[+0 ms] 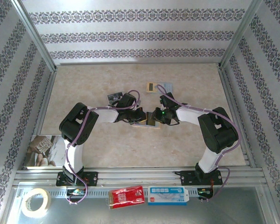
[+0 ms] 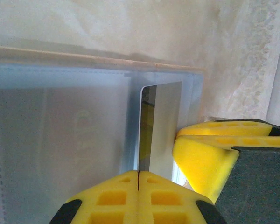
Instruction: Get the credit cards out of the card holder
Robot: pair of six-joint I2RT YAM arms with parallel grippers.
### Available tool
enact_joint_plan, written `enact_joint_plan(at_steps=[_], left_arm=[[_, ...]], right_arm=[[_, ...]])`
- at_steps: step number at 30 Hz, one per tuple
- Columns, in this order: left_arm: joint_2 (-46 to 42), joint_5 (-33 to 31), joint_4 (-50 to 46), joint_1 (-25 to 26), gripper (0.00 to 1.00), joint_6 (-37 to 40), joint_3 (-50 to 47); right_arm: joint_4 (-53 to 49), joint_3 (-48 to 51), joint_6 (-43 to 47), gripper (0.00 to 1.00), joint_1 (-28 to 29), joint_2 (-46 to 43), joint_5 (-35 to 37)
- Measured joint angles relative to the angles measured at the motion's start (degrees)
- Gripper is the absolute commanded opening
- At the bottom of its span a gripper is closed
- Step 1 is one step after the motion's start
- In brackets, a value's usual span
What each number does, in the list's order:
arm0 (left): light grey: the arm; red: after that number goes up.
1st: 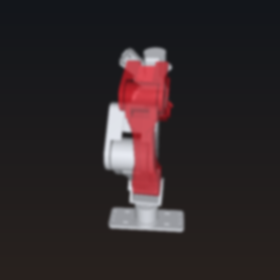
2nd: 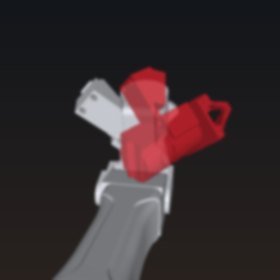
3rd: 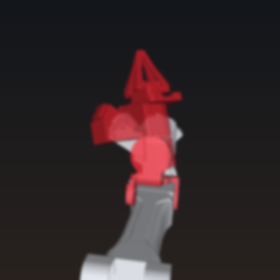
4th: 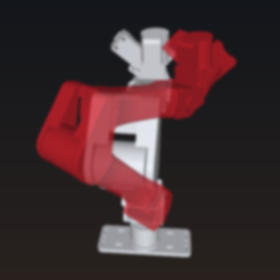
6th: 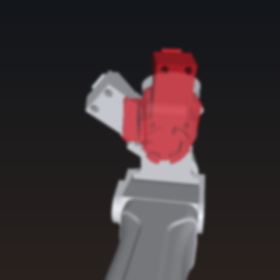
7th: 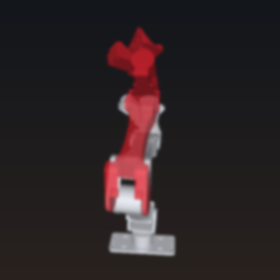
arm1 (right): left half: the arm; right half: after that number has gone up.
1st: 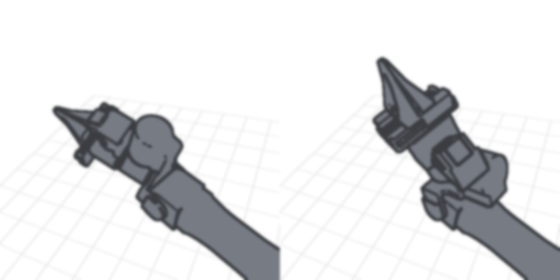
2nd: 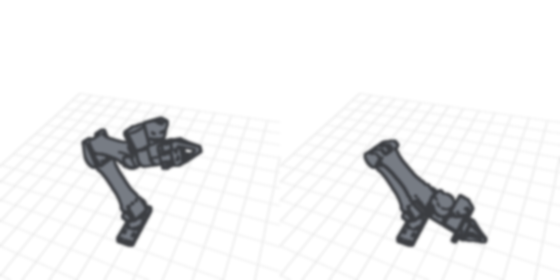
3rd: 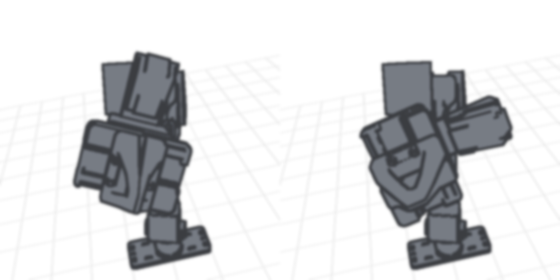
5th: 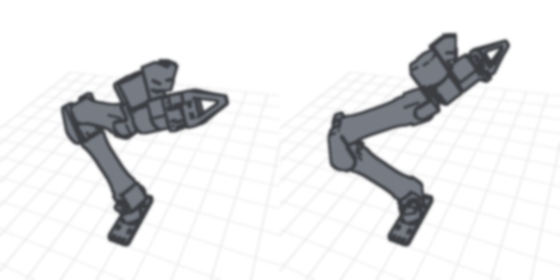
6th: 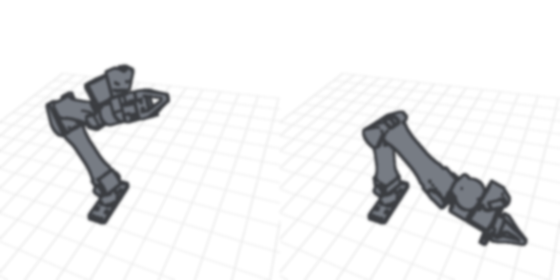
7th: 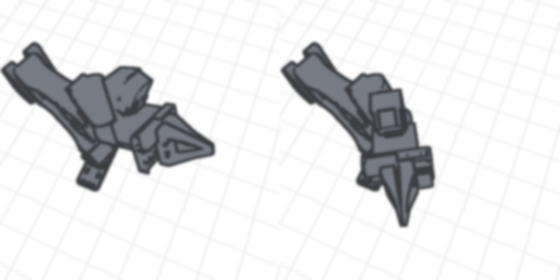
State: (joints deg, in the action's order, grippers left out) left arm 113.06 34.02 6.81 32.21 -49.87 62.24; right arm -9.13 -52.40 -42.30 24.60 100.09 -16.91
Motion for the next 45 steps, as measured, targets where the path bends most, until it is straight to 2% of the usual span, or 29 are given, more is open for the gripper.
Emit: enact_joint_plan(at_steps=[9,12,16,19,24,30,33,36,39,43,45], left_arm=[[-6.2,-1.2,-2.4,-3.2,0.0,3.2,-2.9],[-8.9,-1.3,-3.6,-4.6,0.0,4.8,-3.7],[-14.3,-1.0,-2.3,-6.8,0.0,6.2,-7.5],[-17.4,1.0,1.0,-8.5,0.0,5.6,-9.9],[-18.6,6.3,10.3,-9.4,0.0,0.1,-11.8],[-18.6,11.5,19.7,-9.4,0.0,-7.0,-12.0],[-18.6,13.5,22.9,-9.4,0.0,-9.7,-12.0],[-18.6,14.9,24.4,-9.4,0.0,-11.2,-12.0],[-18.6,15.7,24.9,-9.4,0.0,-12.1,-12.0],[-18.6,16.2,25.0,-9.4,0.0,-12.6,-12.0],[-18.6,16.1,25.2,-9.4,0.0,-14.1,-12.0]], right_arm=[[0.7,2.4,0.0,0.27,-2.0,-2.9,0.5],[2.6,4.1,0.0,0.32,-2.2,-5.6,-0.1],[8.5,6.4,-0.9,0.44,-2.8,-10.6,-4.3],[14.7,7.6,-2.2,0.51,-3.1,-12.5,-9.8],[24.3,8.5,-6.9,0.67,-3.6,-12.8,-16.7],[33.3,9.2,-13.1,0.68,-4.9,-12.7,-21.3],[37.8,9.2,-16.0,0.65,-5.0,-12.0,-23.1],[40.9,9.3,-18.2,0.57,-5.0,-11.0,-24.5],[42.9,9.4,-19.7,0.45,-5.0,-10.7,-25.2],[45.8,9.6,-21.2,0.19,-5.0,-10.7,-26.2],[46.9,9.7,-22.0,0.1,-5.0,-10.7,-26.4]])
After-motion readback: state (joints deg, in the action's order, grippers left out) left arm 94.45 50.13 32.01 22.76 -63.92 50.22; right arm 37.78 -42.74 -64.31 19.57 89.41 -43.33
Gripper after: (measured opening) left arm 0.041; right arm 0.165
